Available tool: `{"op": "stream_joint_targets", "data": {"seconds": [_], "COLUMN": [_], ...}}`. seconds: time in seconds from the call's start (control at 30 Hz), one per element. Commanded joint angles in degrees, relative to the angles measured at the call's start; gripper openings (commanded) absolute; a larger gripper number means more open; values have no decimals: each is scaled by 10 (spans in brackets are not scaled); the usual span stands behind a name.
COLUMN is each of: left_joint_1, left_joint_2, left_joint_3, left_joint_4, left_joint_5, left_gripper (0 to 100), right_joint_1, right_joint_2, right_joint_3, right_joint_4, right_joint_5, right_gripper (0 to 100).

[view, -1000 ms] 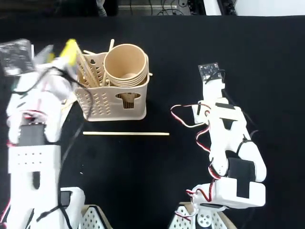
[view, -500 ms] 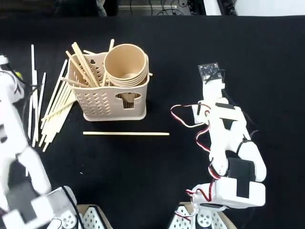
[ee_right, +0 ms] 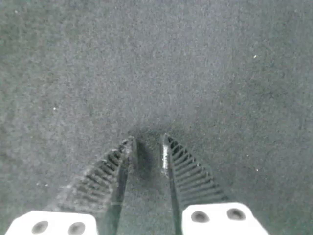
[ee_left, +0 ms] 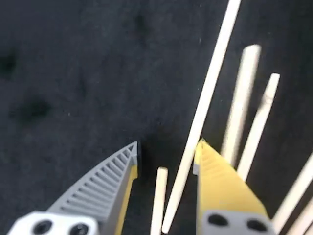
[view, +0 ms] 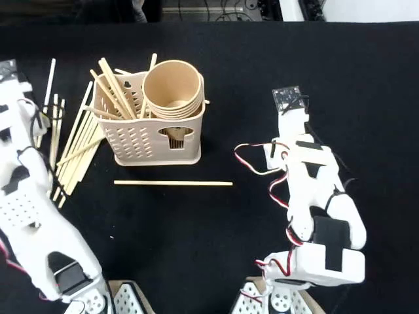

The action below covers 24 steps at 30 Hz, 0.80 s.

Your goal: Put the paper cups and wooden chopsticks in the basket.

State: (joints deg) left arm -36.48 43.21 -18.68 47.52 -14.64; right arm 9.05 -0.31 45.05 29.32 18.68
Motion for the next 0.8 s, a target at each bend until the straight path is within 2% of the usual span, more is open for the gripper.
{"op": "stream_joint_targets", "data": {"seconds": [0.0,0.07,0.27,0.5,0.6,0.77], "left_joint_1": [-1,0,2,11,5,-1], "left_joint_2": [120,162,245,265,262,170], "left_joint_3": [-182,-255,-434,-684,-774,-747], "left_joint_4": [121,173,336,527,536,537], "left_joint_5": [-5,-6,-7,-7,20,76], "left_gripper": [124,30,30,29,28,28], "right_joint_1": [-8,-8,-8,-8,-8,-8], "right_joint_2": [-26,-26,-26,-26,-26,-26], "right_joint_3": [-1,-1,-1,-1,-1,-1], "right_joint_4": [-4,-4,-4,-4,-4,-4], "right_joint_5": [6,6,6,6,6,6], "right_gripper": [92,92,92,92,92,92]}}
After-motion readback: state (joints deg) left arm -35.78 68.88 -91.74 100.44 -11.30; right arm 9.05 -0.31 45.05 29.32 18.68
